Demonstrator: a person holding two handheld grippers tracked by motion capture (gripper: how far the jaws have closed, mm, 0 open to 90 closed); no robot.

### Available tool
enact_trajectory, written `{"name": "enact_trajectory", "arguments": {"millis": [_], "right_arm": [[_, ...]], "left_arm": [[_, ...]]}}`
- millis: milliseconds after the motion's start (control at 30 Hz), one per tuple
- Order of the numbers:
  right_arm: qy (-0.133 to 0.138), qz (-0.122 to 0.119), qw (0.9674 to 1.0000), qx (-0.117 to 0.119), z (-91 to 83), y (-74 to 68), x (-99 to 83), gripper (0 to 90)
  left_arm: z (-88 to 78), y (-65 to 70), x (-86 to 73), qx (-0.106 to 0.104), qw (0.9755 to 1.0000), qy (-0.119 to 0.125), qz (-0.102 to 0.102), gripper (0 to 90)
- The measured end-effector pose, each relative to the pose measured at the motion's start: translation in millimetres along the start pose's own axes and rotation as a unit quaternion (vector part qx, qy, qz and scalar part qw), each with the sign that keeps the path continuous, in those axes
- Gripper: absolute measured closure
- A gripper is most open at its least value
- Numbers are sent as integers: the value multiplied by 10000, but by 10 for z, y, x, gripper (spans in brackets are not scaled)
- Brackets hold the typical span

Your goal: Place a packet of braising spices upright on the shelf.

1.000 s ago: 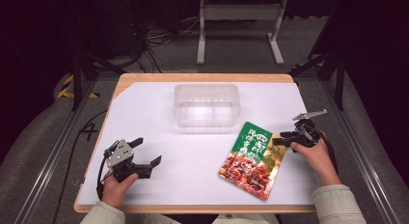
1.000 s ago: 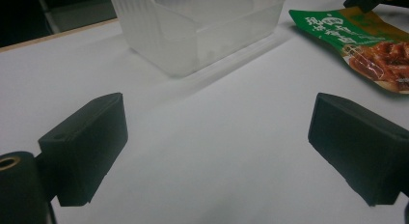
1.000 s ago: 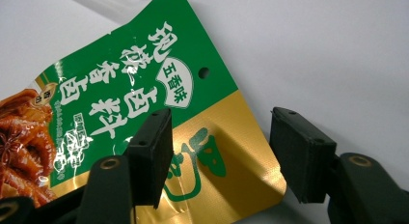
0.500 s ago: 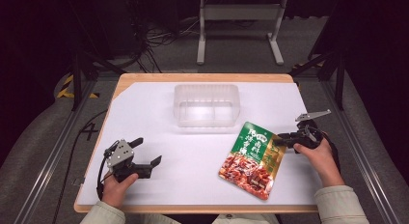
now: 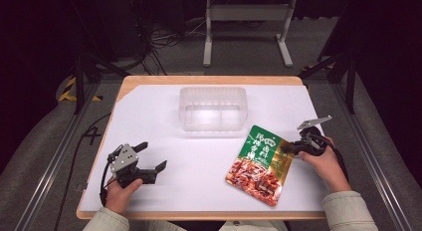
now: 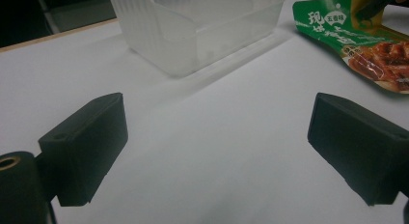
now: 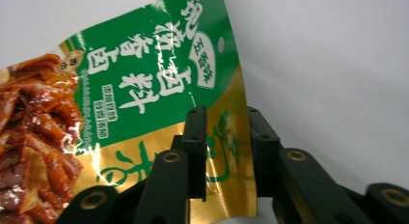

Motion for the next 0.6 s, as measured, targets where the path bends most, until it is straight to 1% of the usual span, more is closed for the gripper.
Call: {"name": "enact_trajectory", "arguments": {"millis": [67, 133, 167, 400, 533, 600], "right_arm": [[3, 8, 10000, -34, 0, 13, -10, 840], [45, 51, 10000, 37, -3, 11, -8, 894], [49, 79, 9999, 99, -11, 7, -5, 900], [144, 109, 9997, 157, -61, -10, 16, 900], [229, 144, 9994, 220, -119, -34, 47, 900], [294, 115, 9993, 221, -162, -54, 72, 900]], "left_arm": [[1, -2, -1, -1, 10000, 5, -5, 76], [1, -5, -2, 2, 10000, 4, -4, 77], [2, -3, -2, -3, 10000, 6, -20, 77], [0, -6, -2, -7, 10000, 10, -31, 77], [-1, -5, -2, -9, 10000, 15, -45, 77], [0, -4, -2, -13, 10000, 15, -45, 77]]}}
Point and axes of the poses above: each handheld gripper's, and its own axes: z roughly forward along the jaws, x roughly out of its top, y roughly to its right, the point moved 5 cm from there along z, roughly forward along the jaws, and after that the axes turned 9 degrees about -z, right-handed, at the moved point
